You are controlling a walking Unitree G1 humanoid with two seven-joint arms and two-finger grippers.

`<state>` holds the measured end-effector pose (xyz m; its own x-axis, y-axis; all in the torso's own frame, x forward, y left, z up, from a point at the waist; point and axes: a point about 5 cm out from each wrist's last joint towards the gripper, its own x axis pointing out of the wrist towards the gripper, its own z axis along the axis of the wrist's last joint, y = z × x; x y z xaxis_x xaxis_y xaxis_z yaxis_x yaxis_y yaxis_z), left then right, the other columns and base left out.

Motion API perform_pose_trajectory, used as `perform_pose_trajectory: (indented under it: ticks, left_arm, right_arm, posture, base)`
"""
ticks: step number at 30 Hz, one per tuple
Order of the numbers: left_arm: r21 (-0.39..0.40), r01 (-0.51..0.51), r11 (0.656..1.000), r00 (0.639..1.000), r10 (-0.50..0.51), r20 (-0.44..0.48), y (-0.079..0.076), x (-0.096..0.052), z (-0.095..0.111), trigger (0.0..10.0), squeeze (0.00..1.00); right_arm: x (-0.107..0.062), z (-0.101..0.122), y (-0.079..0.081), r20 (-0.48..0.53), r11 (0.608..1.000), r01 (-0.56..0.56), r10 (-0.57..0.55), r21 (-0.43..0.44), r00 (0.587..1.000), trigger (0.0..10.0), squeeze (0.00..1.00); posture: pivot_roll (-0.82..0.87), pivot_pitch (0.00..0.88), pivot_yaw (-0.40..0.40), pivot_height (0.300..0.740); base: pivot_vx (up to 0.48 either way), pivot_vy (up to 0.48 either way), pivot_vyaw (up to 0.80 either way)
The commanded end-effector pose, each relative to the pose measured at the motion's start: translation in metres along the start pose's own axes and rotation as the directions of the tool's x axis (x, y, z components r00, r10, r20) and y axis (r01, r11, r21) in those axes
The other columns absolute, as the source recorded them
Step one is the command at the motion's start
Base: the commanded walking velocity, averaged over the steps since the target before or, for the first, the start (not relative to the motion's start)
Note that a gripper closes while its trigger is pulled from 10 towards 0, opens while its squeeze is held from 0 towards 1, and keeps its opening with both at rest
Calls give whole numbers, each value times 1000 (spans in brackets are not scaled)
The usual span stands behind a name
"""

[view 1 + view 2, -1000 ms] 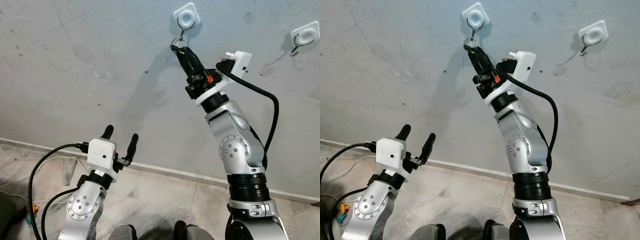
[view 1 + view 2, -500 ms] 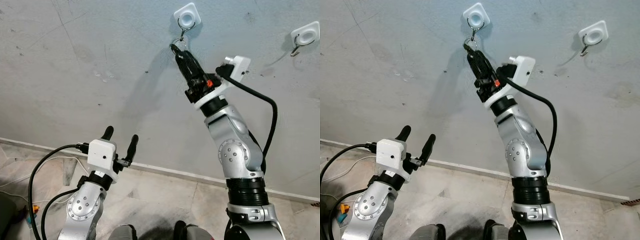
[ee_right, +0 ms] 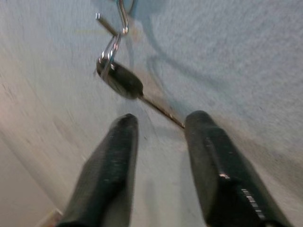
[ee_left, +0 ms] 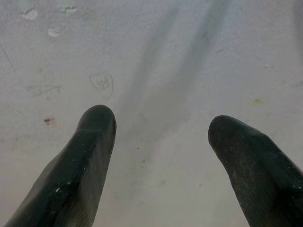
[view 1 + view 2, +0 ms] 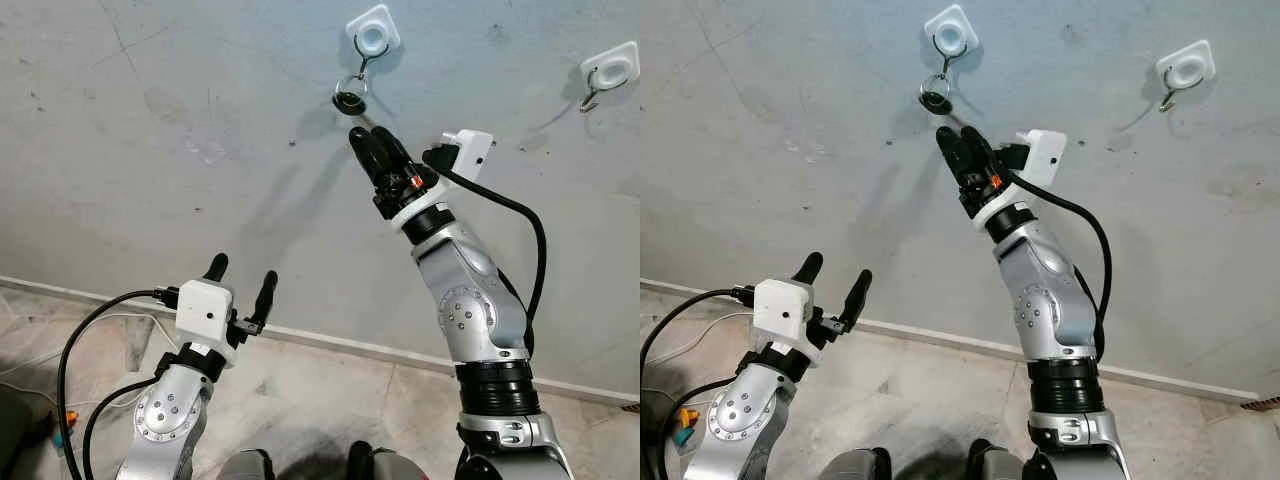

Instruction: Hang keys on a hook

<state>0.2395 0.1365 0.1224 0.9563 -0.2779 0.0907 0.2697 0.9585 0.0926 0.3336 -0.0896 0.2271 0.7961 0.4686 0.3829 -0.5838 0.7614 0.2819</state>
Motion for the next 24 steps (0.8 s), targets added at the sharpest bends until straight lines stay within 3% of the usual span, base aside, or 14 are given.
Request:
perform_pose_trajectory:
  ticks: [1,9,12,14,16,24]
  left_arm:
    - [4,15,1000,1000,-15,-18,-1,0,-4,10000,0]
    - [1,35,999,999,-35,-7,-4,8,-3,10000,0]
    - [1,39,999,999,-39,-5,-4,9,-3,10000,0]
    - [4,35,999,999,-35,-2,-4,10,-3,10000,0]
    - [4,33,999,999,-33,2,-4,11,-3,10000,0]
    - [23,8,1000,999,-9,33,-3,21,2,10000,0]
  right_arm:
    - [-1,1,4,7,998,-11,12,-56,1000,10000,1000]
    - [-8,2,6,11,990,-9,10,-139,1000,10000,1000]
    - [-9,3,7,14,979,-6,9,-203,1000,10000,1000]
    - [-12,0,12,-3,954,-26,26,-300,1000,10000,1000]
    - [-13,-1,13,-6,947,-32,32,-320,999,10000,1000]
    - [-24,2,7,32,915,58,-50,-400,998,10000,1000]
  posture:
    - [138,193,26,740]
    - [115,187,33,740]
    - [107,188,34,740]
    - [100,183,35,740]
    - [92,178,35,740]
    - [58,153,38,740]
  base:
    - [0,0,0]
    - [0,0,0]
    - [0,0,0]
    - [0,0,0]
    - [0,0,0]
    - [0,0,0]
